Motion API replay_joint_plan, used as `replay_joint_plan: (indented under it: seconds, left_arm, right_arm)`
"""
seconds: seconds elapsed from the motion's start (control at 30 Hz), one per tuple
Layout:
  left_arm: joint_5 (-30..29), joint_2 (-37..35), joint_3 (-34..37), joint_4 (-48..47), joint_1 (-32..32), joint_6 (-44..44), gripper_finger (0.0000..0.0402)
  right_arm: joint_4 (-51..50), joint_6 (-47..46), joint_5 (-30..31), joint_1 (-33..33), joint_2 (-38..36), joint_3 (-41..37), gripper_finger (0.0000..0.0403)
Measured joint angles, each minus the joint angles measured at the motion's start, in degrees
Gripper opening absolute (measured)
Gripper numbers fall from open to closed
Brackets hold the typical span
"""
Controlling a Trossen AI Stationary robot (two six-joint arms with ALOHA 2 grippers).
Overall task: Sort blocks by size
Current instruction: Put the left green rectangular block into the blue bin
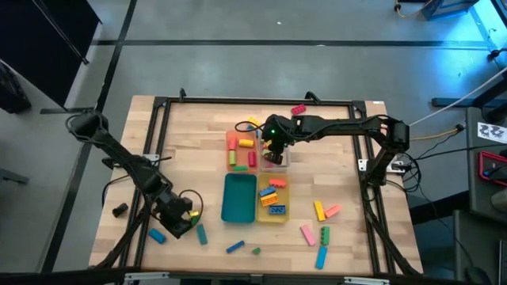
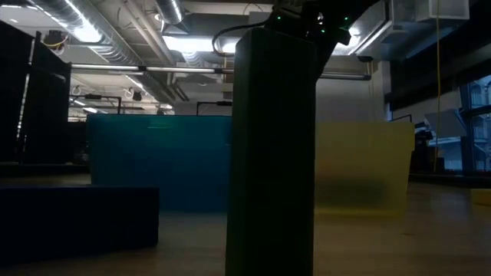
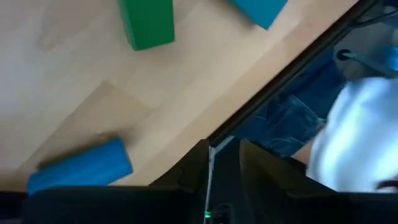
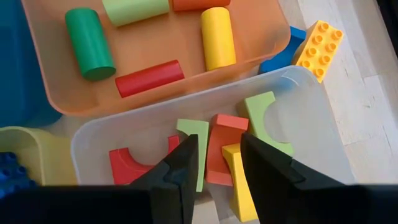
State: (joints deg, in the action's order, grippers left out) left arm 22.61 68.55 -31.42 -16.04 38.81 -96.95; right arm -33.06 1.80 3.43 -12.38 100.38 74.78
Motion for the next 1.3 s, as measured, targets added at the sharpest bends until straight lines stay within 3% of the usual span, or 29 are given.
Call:
replay_joint_plan:
  seconds: [0.53,0.9,1.3]
  left_arm:
    - [-1.44,5.24,0.04,-4.47,-1.01,6.34,0.0172]
    - [-4.62,6.67,0.04,-4.62,-4.53,8.78,0.0175]
    - [-13.23,6.67,0.04,-4.89,-5.67,10.49,0.0176]
  right_arm:
    - [0.07,0.02,-0.01,0.00,0.00,0.00,0.0122]
    - [0.20,0.01,-0.01,0.00,-0.02,0.00,0.0122]
    - [0.17,0.02,-0.03,0.02,-0.02,0.00,0.0122]
